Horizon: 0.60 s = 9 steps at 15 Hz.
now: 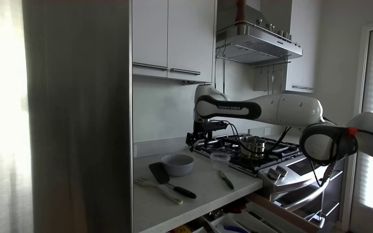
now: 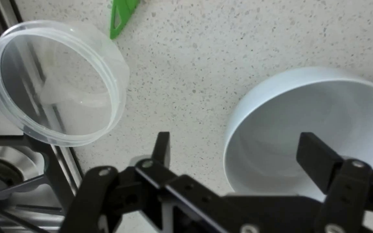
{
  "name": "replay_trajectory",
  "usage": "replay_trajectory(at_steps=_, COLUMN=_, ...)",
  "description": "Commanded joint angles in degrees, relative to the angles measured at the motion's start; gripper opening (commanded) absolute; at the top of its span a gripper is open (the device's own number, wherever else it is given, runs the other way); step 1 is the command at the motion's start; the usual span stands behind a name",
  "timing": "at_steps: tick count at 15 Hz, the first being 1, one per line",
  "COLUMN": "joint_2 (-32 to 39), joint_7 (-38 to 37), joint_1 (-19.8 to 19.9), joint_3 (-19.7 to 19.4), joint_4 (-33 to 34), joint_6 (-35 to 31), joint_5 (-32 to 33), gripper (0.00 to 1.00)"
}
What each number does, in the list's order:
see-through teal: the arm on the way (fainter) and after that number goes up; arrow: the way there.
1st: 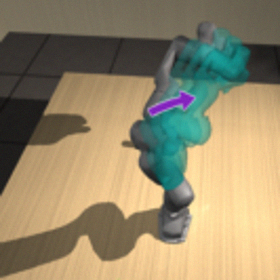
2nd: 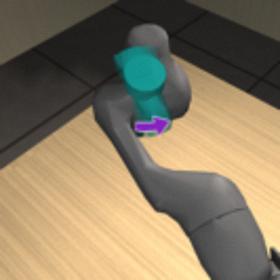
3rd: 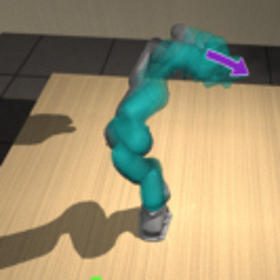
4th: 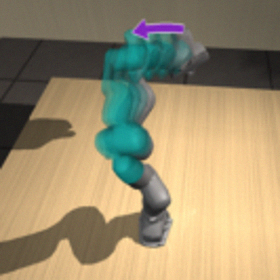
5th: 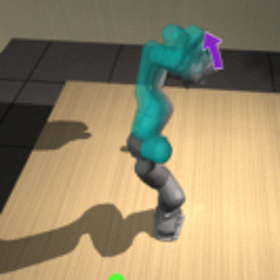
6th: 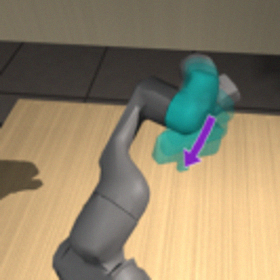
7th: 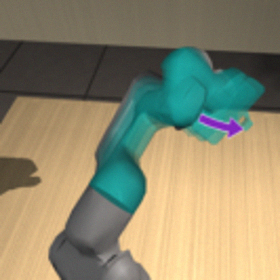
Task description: Pick up the clear lunch box and put it on the right side of the kitchen counter, pick up the gray bowl and move it forward onto the kitchen counter
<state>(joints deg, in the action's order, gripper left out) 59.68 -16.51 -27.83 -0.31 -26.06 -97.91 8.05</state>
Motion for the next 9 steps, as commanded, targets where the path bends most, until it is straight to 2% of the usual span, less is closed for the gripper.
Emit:
replay_trajectory(at_steps=1, joint_2=3.4, joint_7=-5.6, joint_1=-0.5, joint_3=-1.0, joint_4=1.8, joint_6=-3.9, joint_5=0.0, gripper=1.0)
replay_trajectory(at_steps=7, joint_2=7.3, joint_7=-9.7, joint_1=-0.4, joint_3=-2.1, joint_4=1.7, joint_6=-13.1, joint_5=0.1, gripper=1.0)
replay_trajectory(at_steps=8, joint_2=7.7, joint_7=-10.0, joint_1=-0.4, joint_3=-2.2, joint_4=1.5, joint_6=-13.7, joint_5=0.0, gripper=0.97)
replay_trajectory(at_steps=9, joint_2=7.9, joint_7=-9.9, joint_1=-0.2, joint_3=-1.8, joint_4=1.3, joint_6=-13.9, joint_5=-0.5, gripper=0.77)
